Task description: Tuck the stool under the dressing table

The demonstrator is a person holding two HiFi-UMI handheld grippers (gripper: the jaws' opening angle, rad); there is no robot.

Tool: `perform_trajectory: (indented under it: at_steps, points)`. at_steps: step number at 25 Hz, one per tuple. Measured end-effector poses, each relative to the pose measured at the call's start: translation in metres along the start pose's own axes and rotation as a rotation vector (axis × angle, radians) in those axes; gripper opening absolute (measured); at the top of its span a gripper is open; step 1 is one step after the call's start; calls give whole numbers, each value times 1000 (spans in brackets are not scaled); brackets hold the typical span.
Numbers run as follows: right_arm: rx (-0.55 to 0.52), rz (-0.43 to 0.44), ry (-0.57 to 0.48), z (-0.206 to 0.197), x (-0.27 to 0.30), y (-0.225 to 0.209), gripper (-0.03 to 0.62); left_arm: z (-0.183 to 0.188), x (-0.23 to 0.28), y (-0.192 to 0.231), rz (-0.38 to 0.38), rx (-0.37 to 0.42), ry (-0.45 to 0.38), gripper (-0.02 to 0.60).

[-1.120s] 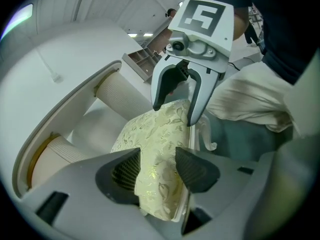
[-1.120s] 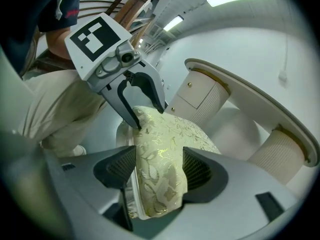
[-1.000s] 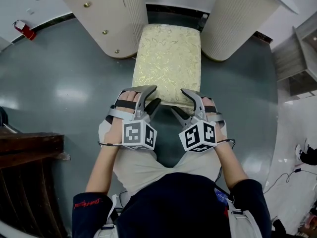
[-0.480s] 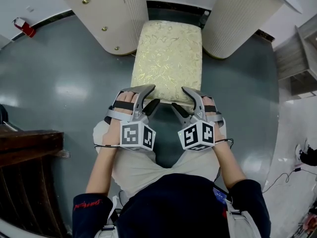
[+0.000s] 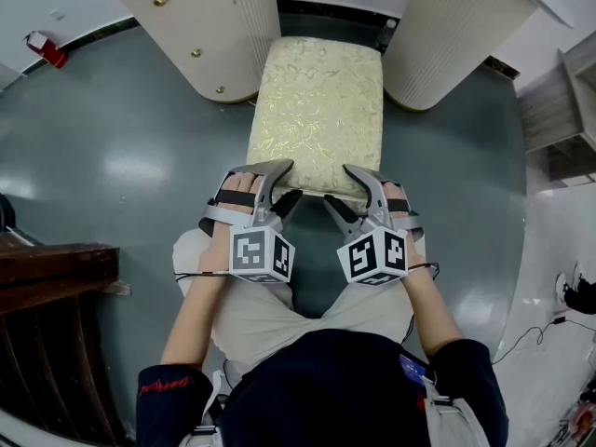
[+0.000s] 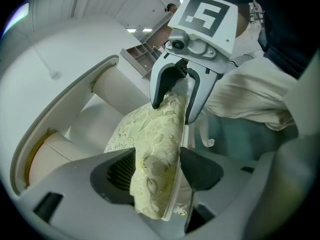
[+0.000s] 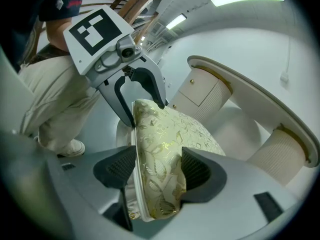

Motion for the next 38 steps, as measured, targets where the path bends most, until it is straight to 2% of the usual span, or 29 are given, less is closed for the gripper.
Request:
perform_trajectory:
  at_steps: [6,10,18,23,38]
  points:
    - [27,12,-2,1,2,-2,296,-3,3,0,-59,-37,-11,276]
    - [43,14,2,1,3,-5,296,-4,6,0,-69,-53,-19,276]
    - [59,-28,26,-5,13,-32,291,-6,30,15,-25,-93,-28,261]
    - [73,-35,33,-7,19,-42,293,-7,40,21,-34,-102,-22,261]
    - [122,-108,77,-14,32,-73,281,-10,70,39,4,-141,-6,259]
Point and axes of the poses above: the fingertips, and each gripper's own axes: x forward along the fingers, y to its left, z out of its top, the point moved 1 cm from there along -x, backward along the fingers, and after that the axes turned 14 degrees about z, right-handed, at the moved point
